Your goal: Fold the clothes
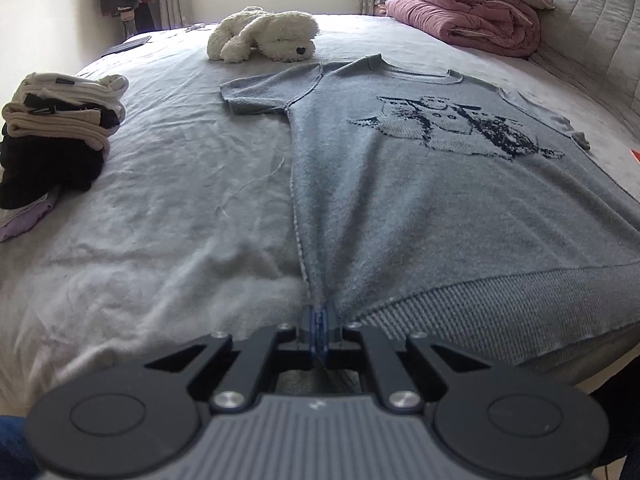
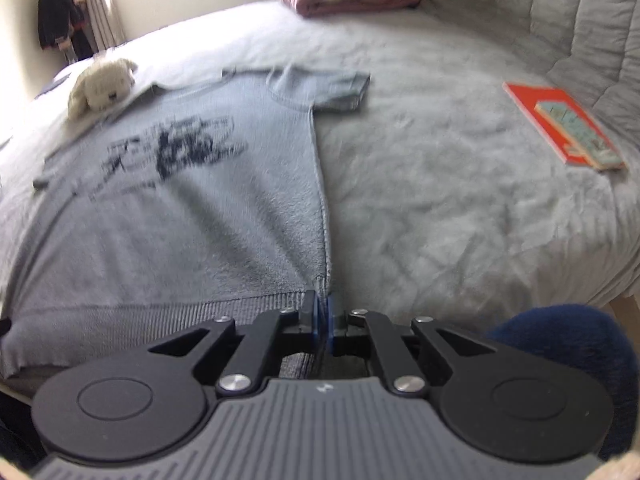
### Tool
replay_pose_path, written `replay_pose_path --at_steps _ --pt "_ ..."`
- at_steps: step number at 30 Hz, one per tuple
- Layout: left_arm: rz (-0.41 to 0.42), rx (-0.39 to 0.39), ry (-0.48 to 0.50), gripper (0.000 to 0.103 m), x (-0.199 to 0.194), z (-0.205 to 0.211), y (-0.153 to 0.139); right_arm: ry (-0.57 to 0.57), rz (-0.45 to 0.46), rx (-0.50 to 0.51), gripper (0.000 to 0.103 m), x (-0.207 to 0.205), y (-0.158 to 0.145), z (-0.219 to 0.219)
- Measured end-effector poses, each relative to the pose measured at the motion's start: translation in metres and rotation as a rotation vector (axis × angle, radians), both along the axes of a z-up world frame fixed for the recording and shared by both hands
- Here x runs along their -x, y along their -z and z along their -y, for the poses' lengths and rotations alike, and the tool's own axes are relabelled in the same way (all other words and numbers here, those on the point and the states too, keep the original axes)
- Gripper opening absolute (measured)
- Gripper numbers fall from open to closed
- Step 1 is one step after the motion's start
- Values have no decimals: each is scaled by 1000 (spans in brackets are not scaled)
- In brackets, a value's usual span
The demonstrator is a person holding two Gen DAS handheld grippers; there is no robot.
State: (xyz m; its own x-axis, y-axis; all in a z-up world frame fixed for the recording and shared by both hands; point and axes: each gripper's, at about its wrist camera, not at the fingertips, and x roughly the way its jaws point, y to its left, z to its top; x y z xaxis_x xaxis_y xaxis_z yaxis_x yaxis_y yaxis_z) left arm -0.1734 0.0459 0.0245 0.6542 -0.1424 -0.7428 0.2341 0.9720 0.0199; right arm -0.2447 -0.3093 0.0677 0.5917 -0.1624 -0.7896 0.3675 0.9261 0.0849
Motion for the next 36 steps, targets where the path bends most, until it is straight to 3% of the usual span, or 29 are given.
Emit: replay_pose_path --at_steps 4,7,10,17,21,23,30,36 --pt "9 -20 19 4 2 2 -1 -19 -36 -18 14 -6 12 -5" --pt "-24 69 -7 7 -4 -13 -8 -11 16 -22 18 -4 -1 2" --pt "-42 133 -43 8 -11 -26 -17 -11 84 -3 43 -5 -19 14" --pt "-54 235 -104 11 -56 -31 -49 -58 156 -7 43 -62 -46 48" --pt "-32 280 -121 26 -91 -19 -69 -99 159 -29 43 -108 -47 60" --pt "-26 263 -113 26 -112 -7 -72 -116 144 -47 43 -129 -41 64" --pt "-128 335 -175 27 -189 20 -56 -162 99 -148 43 -178 -5 67" --pt "-72 274 -179 29 -232 37 -16 -173 102 -75 43 -200 1 70"
